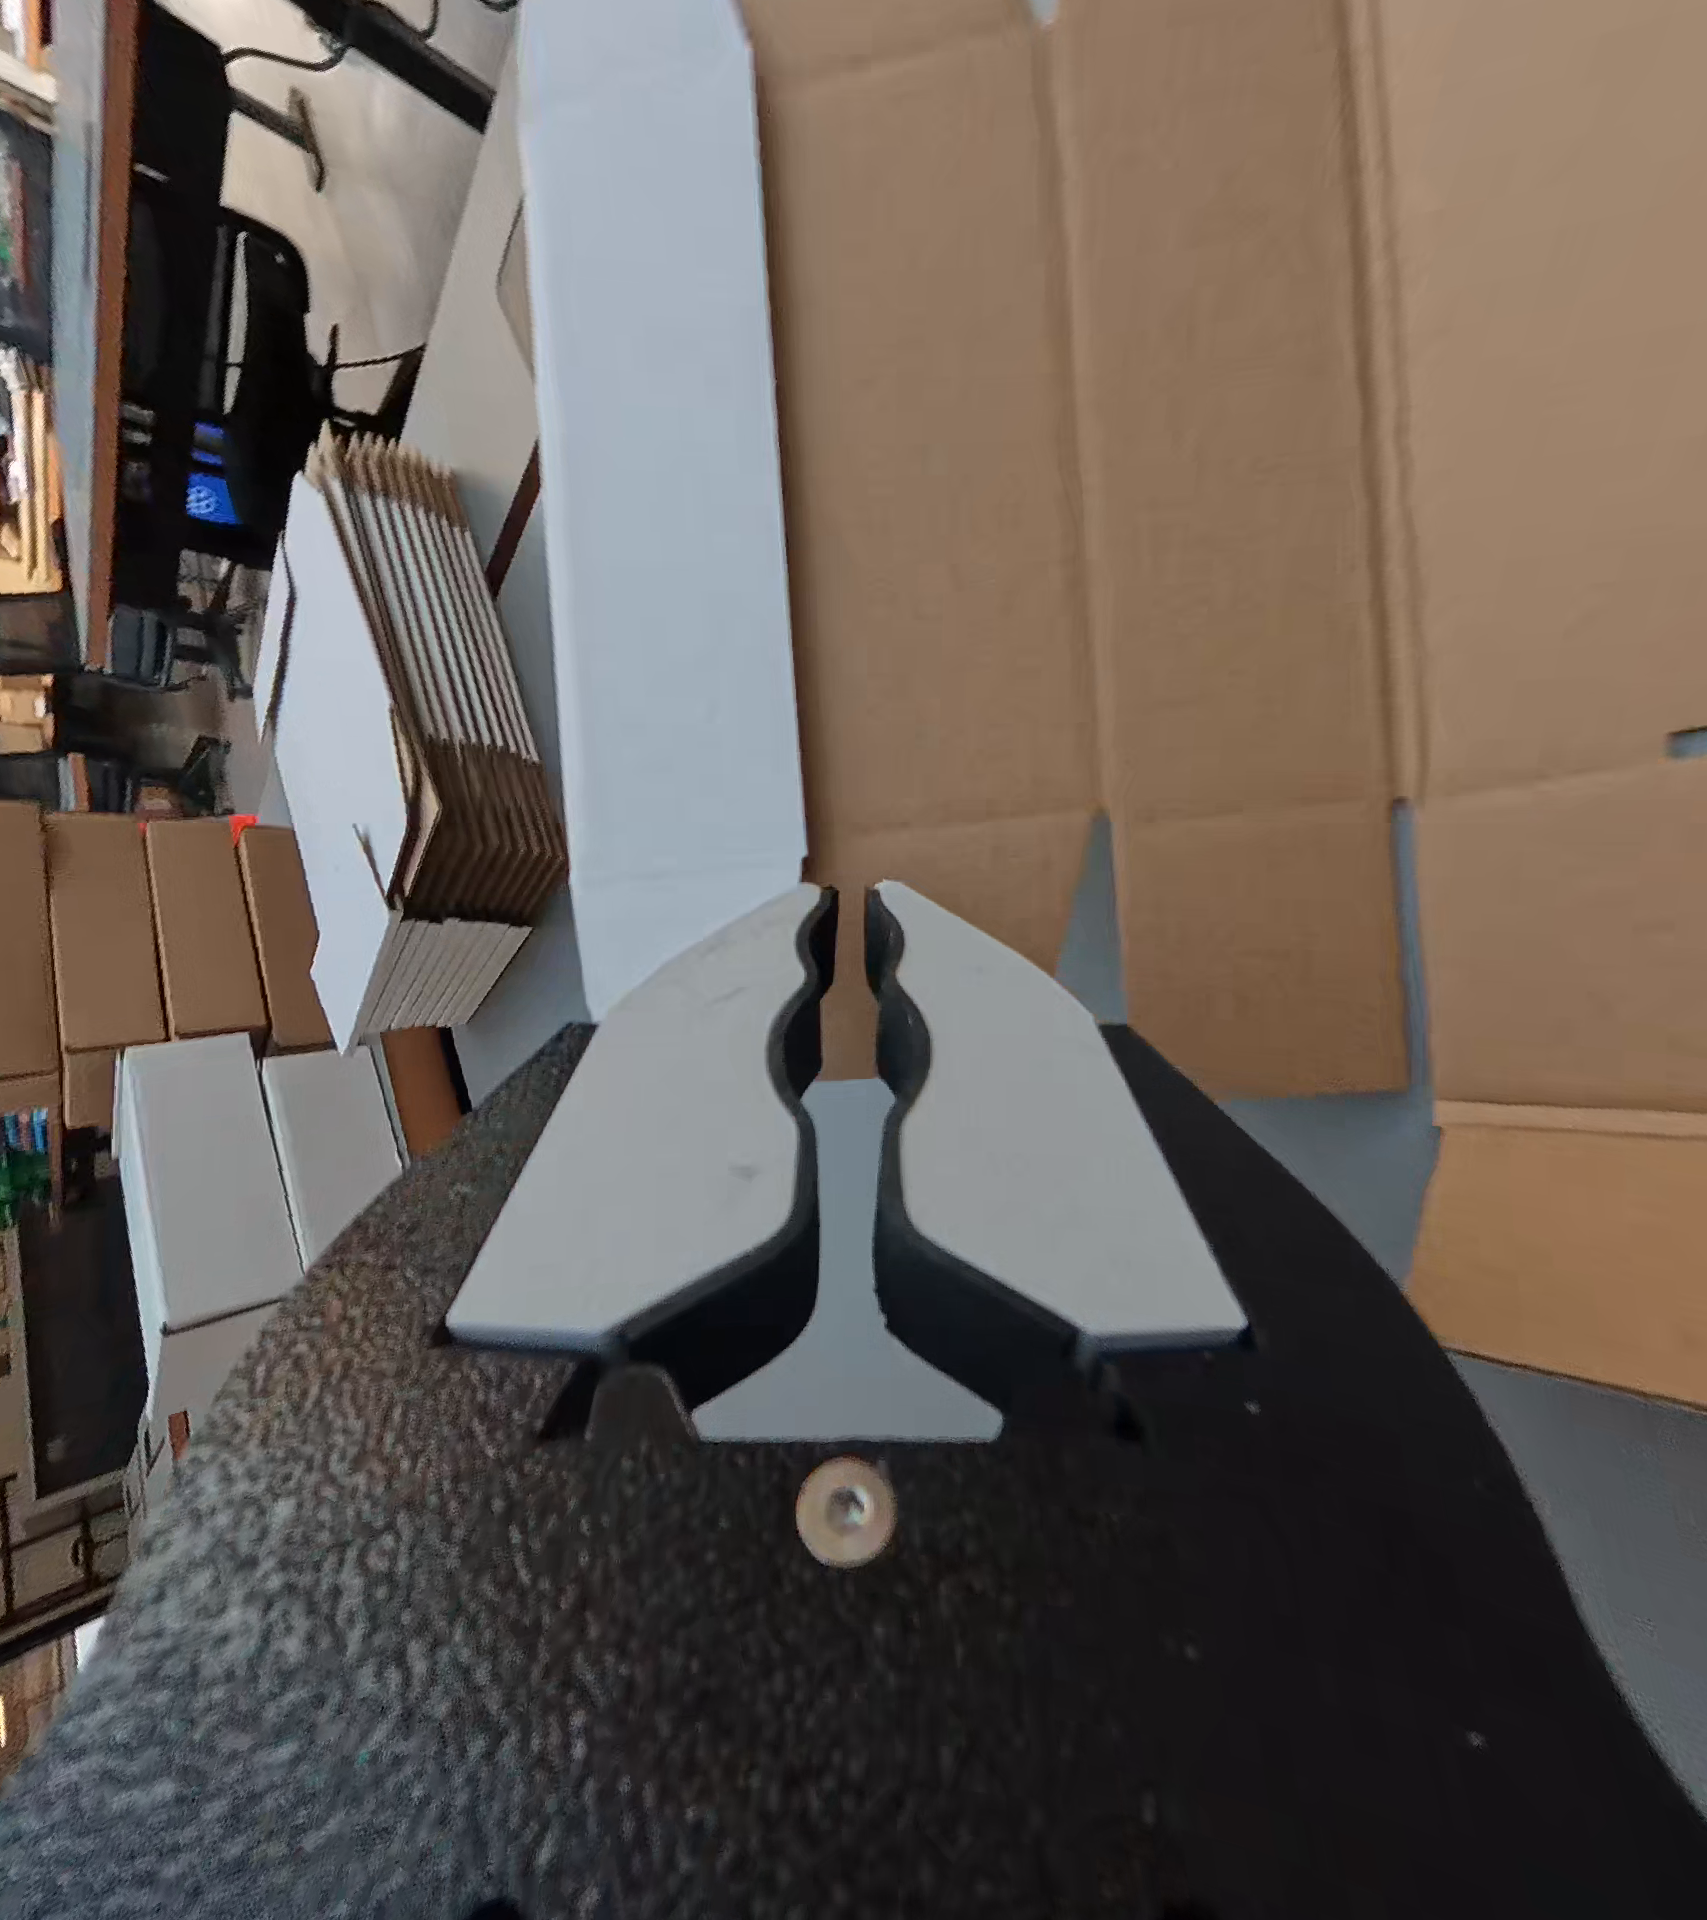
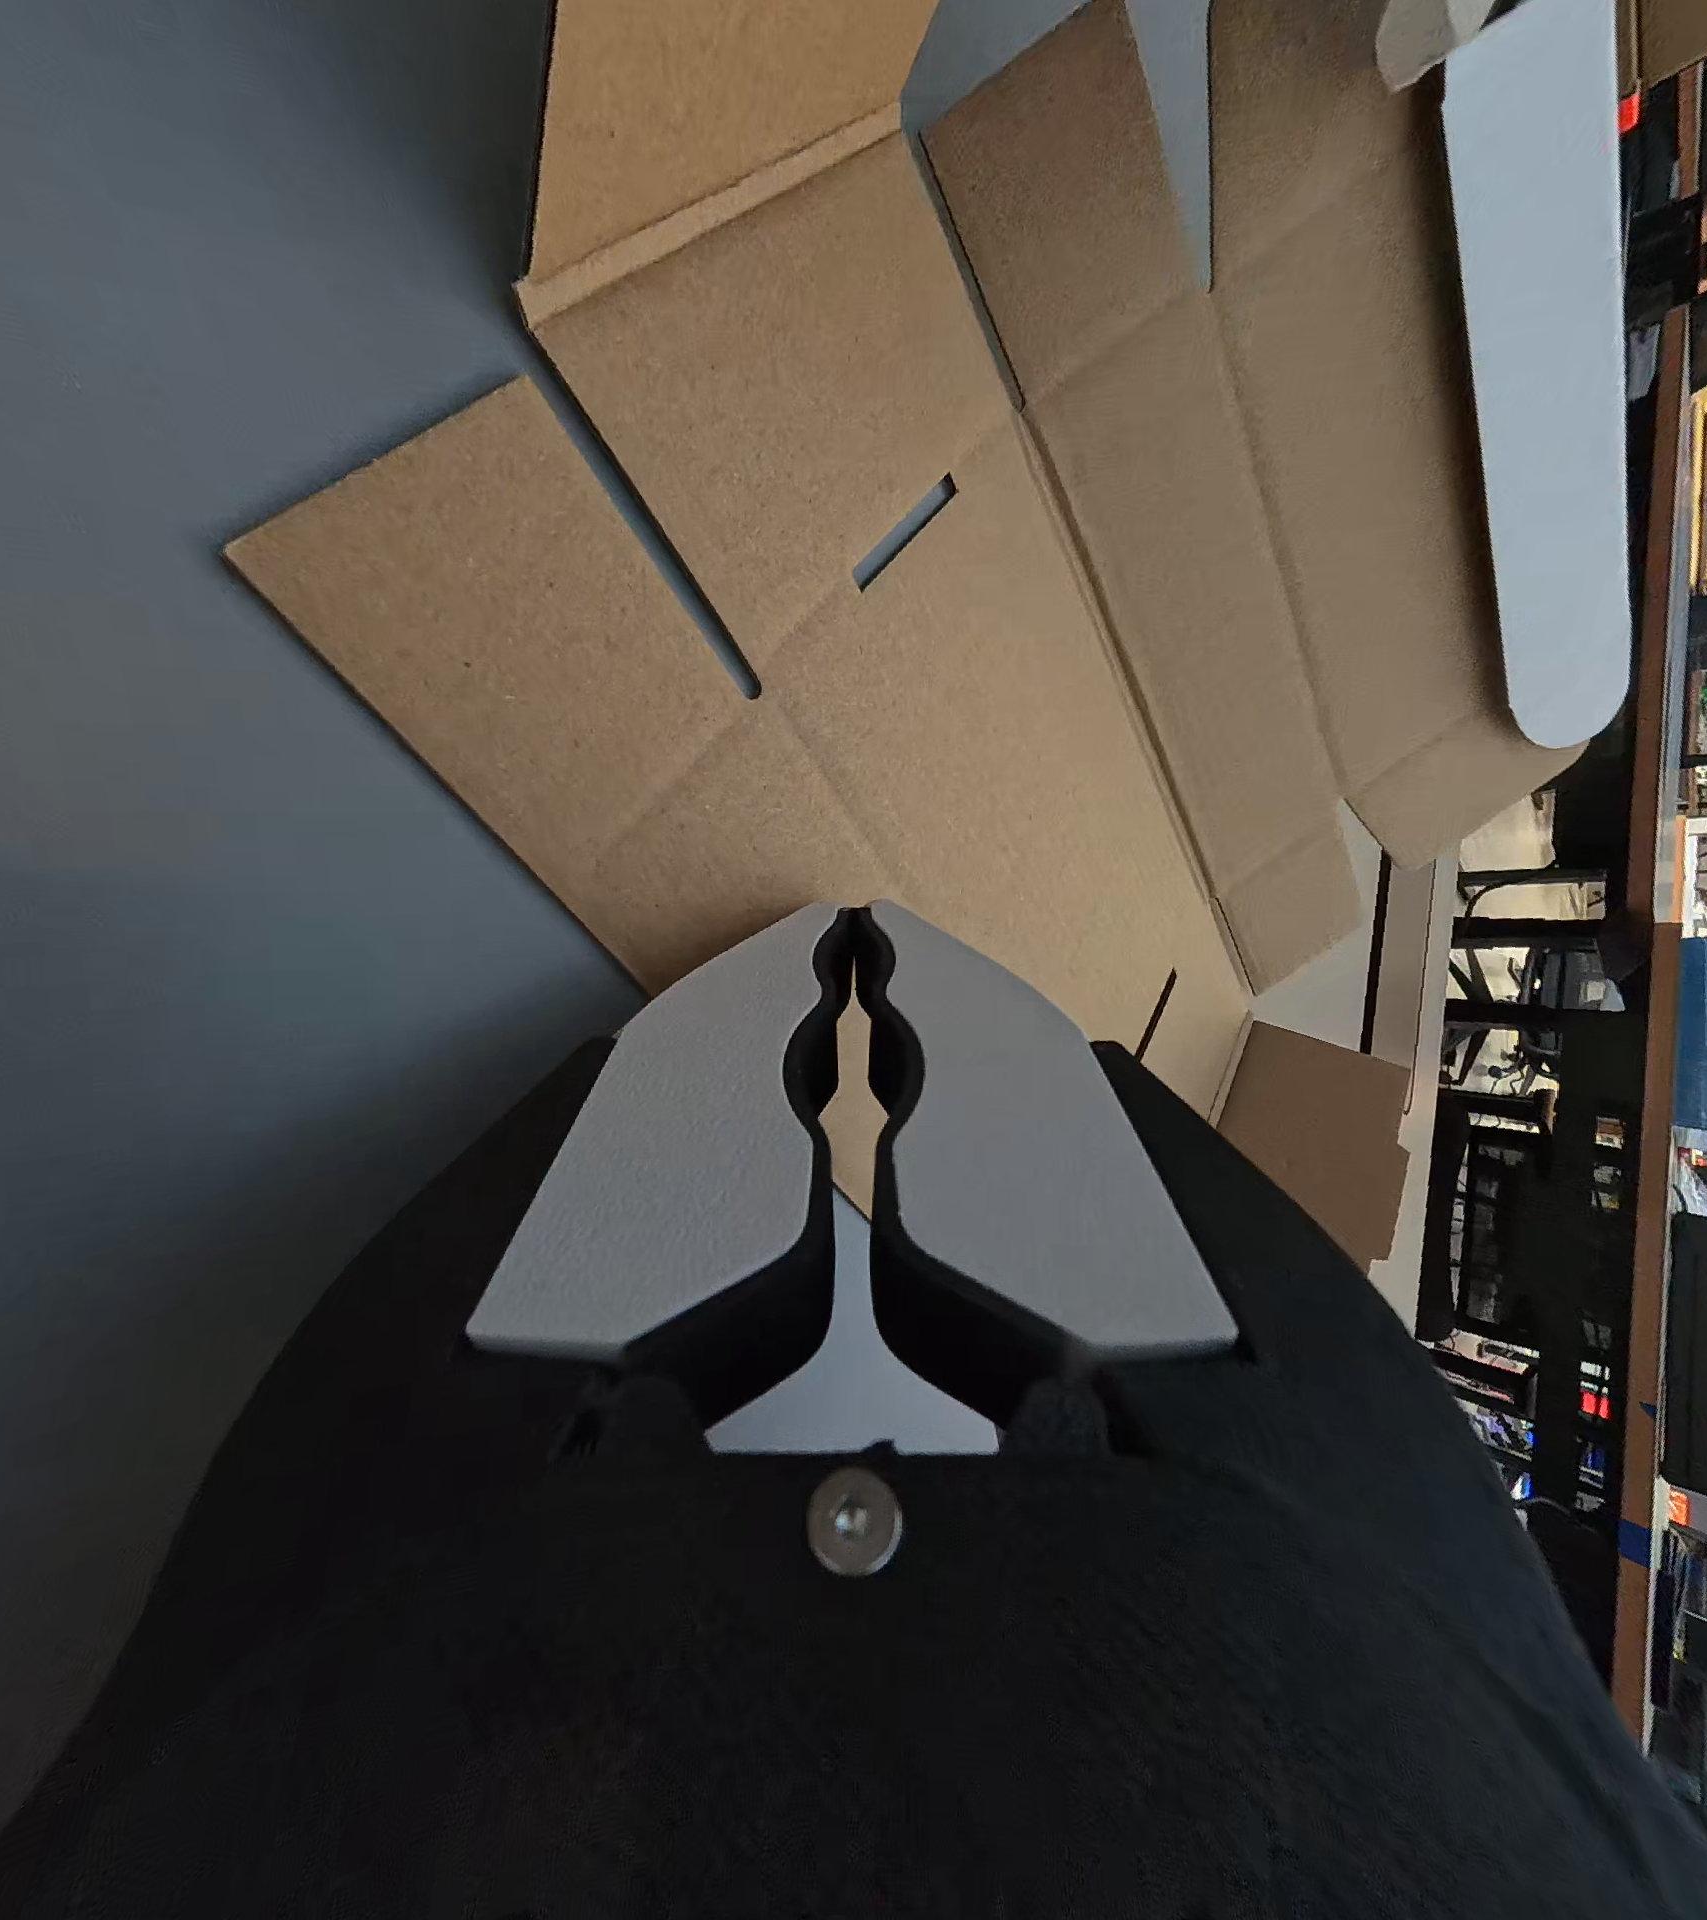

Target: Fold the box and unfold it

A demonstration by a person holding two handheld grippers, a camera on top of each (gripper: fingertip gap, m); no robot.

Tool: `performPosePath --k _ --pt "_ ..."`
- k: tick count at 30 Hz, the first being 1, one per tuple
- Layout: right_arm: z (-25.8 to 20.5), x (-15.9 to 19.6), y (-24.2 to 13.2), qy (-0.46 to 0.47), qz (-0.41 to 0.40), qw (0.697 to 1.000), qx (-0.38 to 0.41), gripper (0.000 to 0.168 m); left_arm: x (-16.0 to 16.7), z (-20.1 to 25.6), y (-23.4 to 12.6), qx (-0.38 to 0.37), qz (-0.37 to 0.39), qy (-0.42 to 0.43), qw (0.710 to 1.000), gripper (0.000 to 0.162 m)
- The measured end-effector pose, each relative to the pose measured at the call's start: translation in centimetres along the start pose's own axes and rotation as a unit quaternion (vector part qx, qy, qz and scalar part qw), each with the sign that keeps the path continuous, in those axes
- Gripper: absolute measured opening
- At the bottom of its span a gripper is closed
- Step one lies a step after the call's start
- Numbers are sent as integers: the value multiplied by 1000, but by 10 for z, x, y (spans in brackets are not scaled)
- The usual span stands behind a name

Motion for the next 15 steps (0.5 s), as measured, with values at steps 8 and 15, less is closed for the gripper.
performPosePath --k 8,15 --pt "-1 0 0 -2 5 1000 -1 0 -55 -2 43 139 25 -51 989 0" --pt "-2 2 -3 12 13 1000 -12 0 -53 -9 87 87 3 -32 996 0"
Point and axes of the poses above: each gripper's, where its closed fingertips meet, y out along the fingers, x out of its underside, z = x × y across the jaws, the point moved 8 cm from there along -y, back along the fingers
